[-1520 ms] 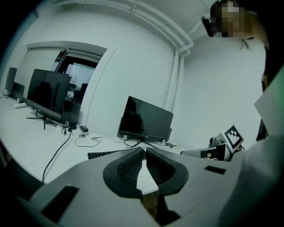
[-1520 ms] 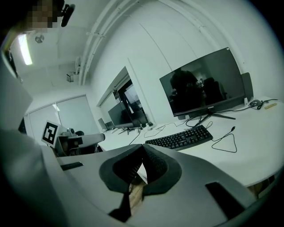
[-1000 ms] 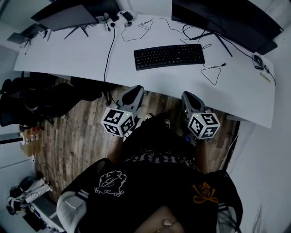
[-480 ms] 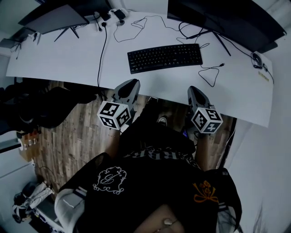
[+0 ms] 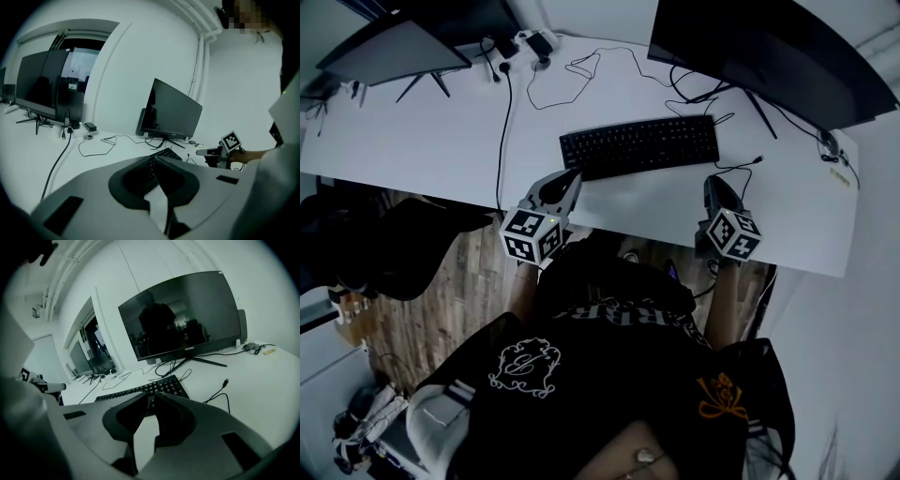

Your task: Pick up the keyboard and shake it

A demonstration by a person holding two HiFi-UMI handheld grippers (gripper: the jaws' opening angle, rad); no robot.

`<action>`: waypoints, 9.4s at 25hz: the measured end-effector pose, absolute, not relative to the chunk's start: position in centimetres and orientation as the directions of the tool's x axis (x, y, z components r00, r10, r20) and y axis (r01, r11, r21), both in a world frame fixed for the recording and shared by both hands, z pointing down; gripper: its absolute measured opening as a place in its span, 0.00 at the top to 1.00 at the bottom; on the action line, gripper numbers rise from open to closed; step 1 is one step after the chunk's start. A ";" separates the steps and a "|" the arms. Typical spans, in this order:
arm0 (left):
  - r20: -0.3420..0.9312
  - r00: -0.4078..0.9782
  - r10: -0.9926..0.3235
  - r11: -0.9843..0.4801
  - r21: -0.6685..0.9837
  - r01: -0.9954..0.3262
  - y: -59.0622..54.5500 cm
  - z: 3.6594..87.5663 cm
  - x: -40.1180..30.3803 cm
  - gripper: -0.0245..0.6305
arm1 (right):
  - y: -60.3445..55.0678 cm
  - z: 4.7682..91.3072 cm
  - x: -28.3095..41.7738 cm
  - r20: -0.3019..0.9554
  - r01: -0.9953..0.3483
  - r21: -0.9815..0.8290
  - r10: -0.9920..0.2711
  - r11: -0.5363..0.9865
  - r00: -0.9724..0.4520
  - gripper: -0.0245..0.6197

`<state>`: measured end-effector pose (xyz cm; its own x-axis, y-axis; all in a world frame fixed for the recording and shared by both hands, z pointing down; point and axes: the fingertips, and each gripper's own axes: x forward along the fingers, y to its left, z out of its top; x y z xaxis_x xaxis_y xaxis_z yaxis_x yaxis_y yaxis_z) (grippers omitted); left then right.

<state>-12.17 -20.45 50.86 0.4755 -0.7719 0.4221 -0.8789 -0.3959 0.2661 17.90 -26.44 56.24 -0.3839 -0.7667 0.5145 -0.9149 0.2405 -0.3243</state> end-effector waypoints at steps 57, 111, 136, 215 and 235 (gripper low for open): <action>0.513 0.499 -0.699 -0.131 0.594 -0.794 -35.1 63.9 -20.4 0.59 | -36.4 66.4 20.2 0.631 -0.846 -0.531 -0.646 0.044 -0.429 0.58; 0.109 0.641 -0.760 -0.649 -0.199 -0.735 -37.8 36.6 -11.9 0.59 | -32.7 56.3 22.4 0.358 -0.833 -0.470 -0.799 0.293 -0.483 0.61; 0.352 0.833 -0.428 -0.818 0.242 -0.522 -43.0 54.7 -0.8 0.59 | -21.0 63.0 31.2 0.645 -0.878 -0.445 -0.743 -0.176 -0.177 0.62; 0.323 0.755 -0.571 -0.697 0.295 -0.654 -8.5 47.8 8.1 0.81 | -6.2 50.8 22.0 0.327 -0.818 -0.477 -0.799 0.321 -0.504 0.83; 0.276 0.823 -0.496 -0.769 0.299 -0.564 1.8 47.6 -6.2 0.89 | 3.6 48.8 6.3 0.315 -0.864 -0.419 -0.848 0.279 -0.427 0.94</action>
<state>-6.25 1.80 47.63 0.8231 -0.4964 0.2760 -0.5644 -0.7693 0.2995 6.28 3.60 48.76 -0.4266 -0.8478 0.3149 -0.8641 0.2792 -0.4188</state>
